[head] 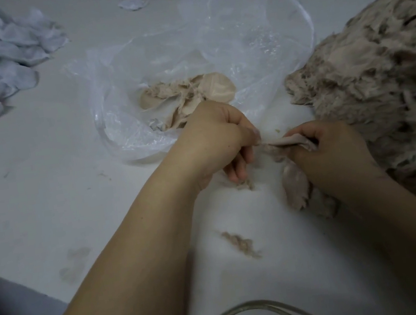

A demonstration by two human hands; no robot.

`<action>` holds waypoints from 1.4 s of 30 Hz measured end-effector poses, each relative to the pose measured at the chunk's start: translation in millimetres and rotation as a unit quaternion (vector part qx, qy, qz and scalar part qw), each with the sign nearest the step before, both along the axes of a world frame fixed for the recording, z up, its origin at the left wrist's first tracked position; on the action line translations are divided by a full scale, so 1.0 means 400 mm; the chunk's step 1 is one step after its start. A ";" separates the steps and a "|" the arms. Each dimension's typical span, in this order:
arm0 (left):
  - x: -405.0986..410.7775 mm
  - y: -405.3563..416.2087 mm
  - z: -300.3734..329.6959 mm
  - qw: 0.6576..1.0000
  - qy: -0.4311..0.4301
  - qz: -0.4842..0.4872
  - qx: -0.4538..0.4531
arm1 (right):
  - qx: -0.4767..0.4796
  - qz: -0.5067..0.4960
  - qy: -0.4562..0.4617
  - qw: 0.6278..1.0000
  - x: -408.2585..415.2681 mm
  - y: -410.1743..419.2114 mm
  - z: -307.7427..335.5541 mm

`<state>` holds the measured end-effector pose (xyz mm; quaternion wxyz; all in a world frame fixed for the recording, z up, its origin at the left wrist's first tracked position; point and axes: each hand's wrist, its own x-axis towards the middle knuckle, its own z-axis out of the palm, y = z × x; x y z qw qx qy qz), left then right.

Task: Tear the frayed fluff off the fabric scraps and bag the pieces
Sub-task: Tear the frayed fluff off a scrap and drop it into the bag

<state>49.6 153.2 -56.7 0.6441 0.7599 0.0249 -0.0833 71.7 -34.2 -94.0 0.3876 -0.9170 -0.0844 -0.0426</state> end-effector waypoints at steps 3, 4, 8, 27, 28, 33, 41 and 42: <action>-0.004 0.000 0.006 0.999 0.003 -0.014 0.031 | -0.017 -0.001 -0.005 1.000 0.003 -0.001 -0.003; -0.004 0.000 0.007 0.999 0.001 -0.018 0.038 | -0.027 -0.008 -0.009 1.000 0.004 -0.002 -0.005; -0.003 0.008 0.010 0.999 -0.013 -0.020 0.039 | -0.067 -0.027 -0.026 0.997 0.010 -0.011 -0.005; 0.002 -0.020 -0.018 0.990 -0.080 -0.019 0.116 | 0.111 0.095 -0.004 0.989 -0.032 0.026 0.032; 0.004 -0.017 -0.021 0.991 -0.079 -0.005 0.106 | 0.101 0.093 -0.003 0.991 -0.028 0.022 0.030; 0.008 -0.026 -0.035 0.995 -0.063 0.011 0.076 | -0.005 0.088 0.018 0.996 -0.015 0.005 0.029; 0.021 -0.010 -0.025 0.997 -0.041 0.071 -0.011 | -0.185 0.051 0.034 0.981 -0.001 -0.012 0.049; 0.021 -0.011 -0.022 0.997 -0.037 0.072 -0.017 | -0.200 0.046 0.032 0.978 -0.003 -0.008 0.052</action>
